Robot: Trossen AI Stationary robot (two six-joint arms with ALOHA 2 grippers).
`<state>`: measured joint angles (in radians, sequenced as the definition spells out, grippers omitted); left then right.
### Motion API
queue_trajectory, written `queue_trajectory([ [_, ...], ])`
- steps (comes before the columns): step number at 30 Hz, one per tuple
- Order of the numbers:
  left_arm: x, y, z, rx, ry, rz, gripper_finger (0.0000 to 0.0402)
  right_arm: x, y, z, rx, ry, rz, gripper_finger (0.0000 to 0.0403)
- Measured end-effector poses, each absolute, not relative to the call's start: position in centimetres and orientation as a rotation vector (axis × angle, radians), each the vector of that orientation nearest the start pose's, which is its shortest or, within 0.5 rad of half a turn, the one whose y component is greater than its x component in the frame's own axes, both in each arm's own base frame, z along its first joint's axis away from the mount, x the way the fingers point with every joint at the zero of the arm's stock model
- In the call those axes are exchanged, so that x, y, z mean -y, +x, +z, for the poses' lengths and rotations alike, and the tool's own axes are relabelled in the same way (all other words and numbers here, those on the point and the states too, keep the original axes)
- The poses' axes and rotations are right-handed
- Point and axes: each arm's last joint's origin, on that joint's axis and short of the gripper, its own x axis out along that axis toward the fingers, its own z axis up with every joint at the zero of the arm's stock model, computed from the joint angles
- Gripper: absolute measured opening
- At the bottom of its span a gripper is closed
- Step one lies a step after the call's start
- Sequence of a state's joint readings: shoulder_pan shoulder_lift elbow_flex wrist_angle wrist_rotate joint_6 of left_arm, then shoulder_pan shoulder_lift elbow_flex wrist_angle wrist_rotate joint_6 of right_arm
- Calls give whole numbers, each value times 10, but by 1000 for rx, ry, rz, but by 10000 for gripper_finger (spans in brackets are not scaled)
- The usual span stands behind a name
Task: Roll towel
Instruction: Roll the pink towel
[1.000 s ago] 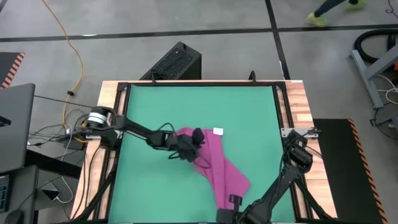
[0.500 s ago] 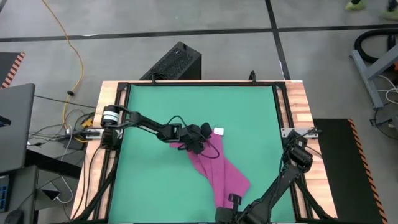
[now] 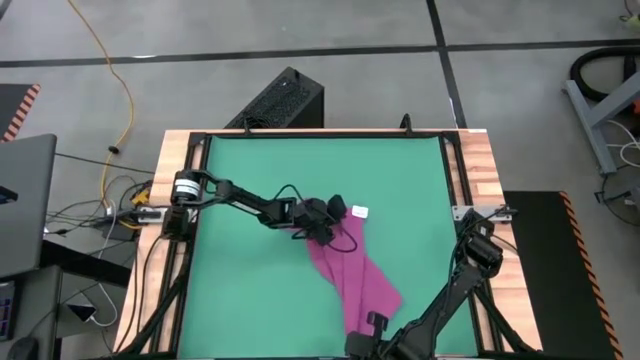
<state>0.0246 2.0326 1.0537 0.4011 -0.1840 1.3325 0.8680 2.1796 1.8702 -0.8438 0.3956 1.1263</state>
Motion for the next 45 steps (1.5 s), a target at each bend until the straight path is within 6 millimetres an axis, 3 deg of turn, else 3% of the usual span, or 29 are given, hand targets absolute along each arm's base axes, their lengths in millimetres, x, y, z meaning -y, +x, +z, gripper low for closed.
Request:
queue_trajectory([
  [16,-13,409,122,-582,1309,-233,48,-346,308,217,-980,356,-140,9],
  [20,-13,410,124,-559,1300,-220,10,-346,308,217,-977,355,-141,9],
  [25,-13,412,128,-528,1226,-163,1,-345,309,218,-944,346,-157,9],
  [30,-11,412,136,-626,1197,23,0,-345,310,219,-933,332,-144,9],
  [36,12,395,168,-711,1152,69,0,-334,315,218,-900,270,-220,9],
  [43,25,342,242,-741,856,120,0,-311,316,219,-874,172,-400,9],
  [45,25,326,262,-731,764,149,0,-305,317,227,-848,132,-439,9],
])
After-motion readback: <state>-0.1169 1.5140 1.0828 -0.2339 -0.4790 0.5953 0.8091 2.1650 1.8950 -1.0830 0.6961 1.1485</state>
